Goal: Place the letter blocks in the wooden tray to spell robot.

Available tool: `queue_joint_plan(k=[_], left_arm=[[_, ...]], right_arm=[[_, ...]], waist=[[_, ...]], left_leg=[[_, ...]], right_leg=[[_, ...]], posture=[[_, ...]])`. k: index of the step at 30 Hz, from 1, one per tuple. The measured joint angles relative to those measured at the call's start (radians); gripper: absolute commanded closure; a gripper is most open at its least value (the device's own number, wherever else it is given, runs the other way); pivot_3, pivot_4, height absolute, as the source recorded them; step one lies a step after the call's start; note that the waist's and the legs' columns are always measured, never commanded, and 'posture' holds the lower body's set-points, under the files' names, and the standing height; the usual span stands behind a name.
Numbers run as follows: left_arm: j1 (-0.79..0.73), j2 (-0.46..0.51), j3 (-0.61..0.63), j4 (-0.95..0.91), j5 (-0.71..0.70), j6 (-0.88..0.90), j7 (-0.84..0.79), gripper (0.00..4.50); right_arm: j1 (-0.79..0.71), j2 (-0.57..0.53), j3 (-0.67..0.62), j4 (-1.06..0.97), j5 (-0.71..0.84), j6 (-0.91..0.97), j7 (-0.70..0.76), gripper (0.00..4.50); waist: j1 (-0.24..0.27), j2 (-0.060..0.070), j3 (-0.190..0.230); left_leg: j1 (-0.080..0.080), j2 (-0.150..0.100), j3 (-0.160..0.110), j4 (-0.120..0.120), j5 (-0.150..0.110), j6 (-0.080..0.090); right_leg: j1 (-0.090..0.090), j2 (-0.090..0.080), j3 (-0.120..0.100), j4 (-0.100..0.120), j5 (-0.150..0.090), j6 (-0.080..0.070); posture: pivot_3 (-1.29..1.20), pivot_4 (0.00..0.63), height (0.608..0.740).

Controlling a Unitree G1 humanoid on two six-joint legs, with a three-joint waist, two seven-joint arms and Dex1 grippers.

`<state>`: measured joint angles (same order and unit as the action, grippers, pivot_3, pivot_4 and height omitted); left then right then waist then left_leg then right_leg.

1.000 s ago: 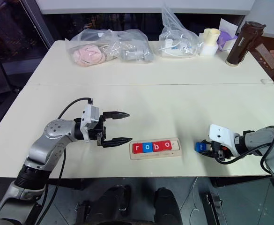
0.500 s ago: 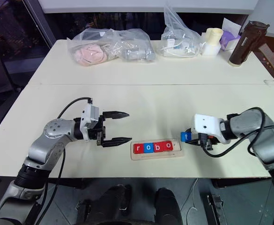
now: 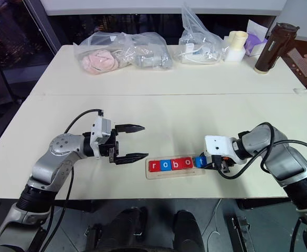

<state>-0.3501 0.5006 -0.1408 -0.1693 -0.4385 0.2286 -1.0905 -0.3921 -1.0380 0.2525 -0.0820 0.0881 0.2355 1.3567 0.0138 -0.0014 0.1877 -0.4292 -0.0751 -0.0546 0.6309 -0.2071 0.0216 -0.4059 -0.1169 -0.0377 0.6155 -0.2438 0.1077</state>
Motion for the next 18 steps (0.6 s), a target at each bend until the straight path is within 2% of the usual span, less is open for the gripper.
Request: queue_joint_plan(k=[18], left_arm=[[0.003, 0.0, 0.0, -0.001, 0.0, 0.0, 0.012, 0.0]], right_arm=[[-0.026, 0.037, 0.015, -0.002, -0.008, 0.031, 0.027, 3.37]], waist=[[0.0, 0.0, 0.0]], left_leg=[[0.0, 0.0, 0.0, 0.0, 0.0, 0.0]], right_leg=[[0.0, 0.0, 0.0, 0.001, 0.0, 0.001]], posture=[[0.0, 0.15, 0.738]])
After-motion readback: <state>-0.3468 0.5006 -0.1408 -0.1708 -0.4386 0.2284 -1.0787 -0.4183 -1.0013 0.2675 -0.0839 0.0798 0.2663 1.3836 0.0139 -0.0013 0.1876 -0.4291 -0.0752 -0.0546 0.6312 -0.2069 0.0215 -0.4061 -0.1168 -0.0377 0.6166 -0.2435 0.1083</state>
